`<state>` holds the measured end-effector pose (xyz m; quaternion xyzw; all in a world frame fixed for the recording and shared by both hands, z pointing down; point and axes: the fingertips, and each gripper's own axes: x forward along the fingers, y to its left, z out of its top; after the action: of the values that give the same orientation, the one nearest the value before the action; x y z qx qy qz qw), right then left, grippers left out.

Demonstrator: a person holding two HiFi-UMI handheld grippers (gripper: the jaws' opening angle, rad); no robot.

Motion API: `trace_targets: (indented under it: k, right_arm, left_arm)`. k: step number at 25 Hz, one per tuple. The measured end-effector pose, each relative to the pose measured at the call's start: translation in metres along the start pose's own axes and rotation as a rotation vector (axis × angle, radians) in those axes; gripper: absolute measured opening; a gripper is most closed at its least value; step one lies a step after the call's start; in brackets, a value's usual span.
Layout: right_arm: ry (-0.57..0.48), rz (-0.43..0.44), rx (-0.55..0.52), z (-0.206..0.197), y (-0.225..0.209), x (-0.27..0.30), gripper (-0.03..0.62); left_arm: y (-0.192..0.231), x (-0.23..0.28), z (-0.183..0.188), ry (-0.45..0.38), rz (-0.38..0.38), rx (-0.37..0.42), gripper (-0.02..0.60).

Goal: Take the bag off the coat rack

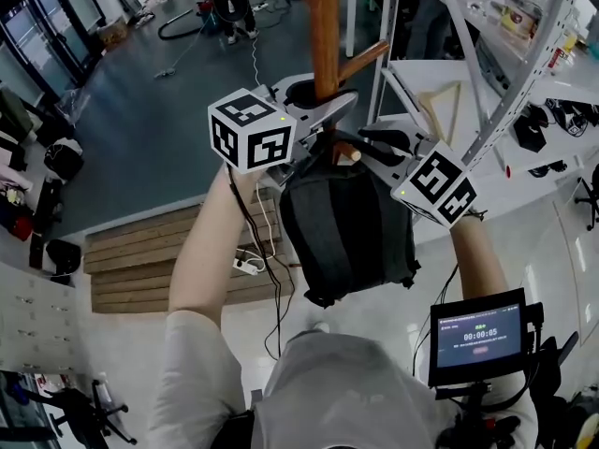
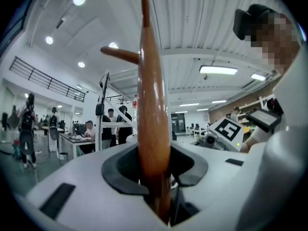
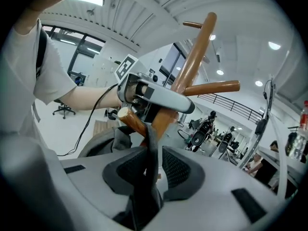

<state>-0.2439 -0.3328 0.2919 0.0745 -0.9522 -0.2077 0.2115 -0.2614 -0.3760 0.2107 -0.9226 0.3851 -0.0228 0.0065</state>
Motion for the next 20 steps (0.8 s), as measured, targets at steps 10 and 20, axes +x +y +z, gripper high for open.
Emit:
trace_targets:
  k: [10,20]
  right_arm:
    - [0.058,-0.038,0.005,0.011,0.009,0.017,0.046]
    - [0.008,-0.137,0.042,0.02,-0.005,0.004,0.037]
  left_arm:
    - [-0.024,-0.002,0.01,-0.027,-0.109,-0.035,0.126]
    - [-0.023,0.003,0.013,-0.017,-0.134,-0.047,0.126]
